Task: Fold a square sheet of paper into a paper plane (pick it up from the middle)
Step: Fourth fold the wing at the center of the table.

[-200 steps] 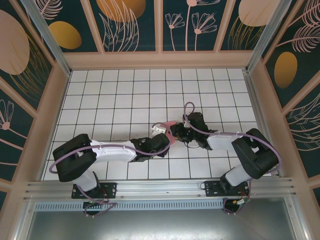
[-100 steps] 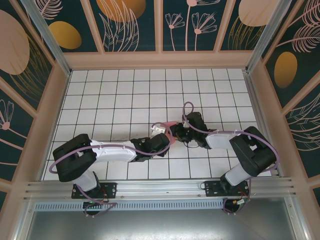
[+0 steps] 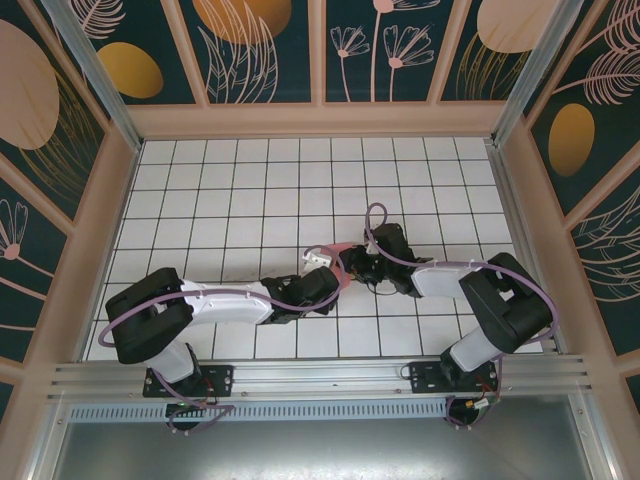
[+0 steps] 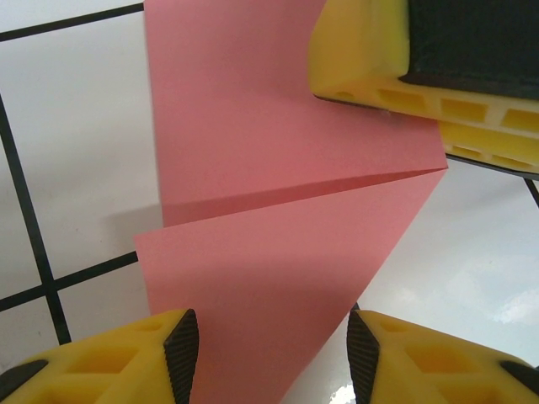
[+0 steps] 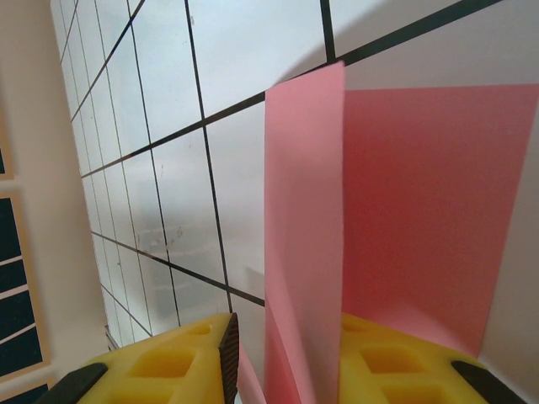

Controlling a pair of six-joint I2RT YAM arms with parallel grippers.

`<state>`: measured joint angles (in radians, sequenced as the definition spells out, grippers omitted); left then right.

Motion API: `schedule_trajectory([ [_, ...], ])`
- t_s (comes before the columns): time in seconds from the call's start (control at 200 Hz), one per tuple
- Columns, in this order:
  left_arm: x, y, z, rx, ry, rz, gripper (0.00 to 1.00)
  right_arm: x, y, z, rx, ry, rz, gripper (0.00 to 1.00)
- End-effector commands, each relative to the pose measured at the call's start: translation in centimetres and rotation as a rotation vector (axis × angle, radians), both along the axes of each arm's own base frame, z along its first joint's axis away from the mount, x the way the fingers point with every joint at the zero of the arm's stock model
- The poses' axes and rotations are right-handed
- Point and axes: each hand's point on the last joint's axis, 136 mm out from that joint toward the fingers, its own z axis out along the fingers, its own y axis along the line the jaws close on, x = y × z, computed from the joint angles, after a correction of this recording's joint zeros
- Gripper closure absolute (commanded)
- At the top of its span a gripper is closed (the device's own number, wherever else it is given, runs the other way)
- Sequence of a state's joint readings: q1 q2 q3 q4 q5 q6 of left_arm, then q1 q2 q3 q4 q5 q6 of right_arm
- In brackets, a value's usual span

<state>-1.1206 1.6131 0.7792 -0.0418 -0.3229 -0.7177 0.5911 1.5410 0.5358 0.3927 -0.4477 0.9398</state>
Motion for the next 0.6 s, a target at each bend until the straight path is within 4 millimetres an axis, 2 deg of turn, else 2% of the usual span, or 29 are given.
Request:
schedule_trajectory([
  [0.0, 0.0, -0.2, -0.5, 0.042, -0.005, -0.016, 0.48, 0.1, 0.1, 0.9, 0.008, -0.028, 0.021, 0.67],
  [0.205, 0.3, 0.1, -1.6, 0.097, -0.005, -0.001, 0.48, 0.2, 0.1, 1.2, 0.012, -0.033, 0.021, 0.67],
  [0.4, 0.5, 0.3, -1.6, 0.123, -0.031, 0.006, 0.48, 0.2, 0.1, 1.5, 0.015, -0.038, 0.019, 0.67],
  [0.595, -0.1, -0.6, -0.6, 0.074, -0.048, -0.032, 0.45, 0.3, 0.6, 2.2, 0.044, -0.046, 0.032, 0.68],
])
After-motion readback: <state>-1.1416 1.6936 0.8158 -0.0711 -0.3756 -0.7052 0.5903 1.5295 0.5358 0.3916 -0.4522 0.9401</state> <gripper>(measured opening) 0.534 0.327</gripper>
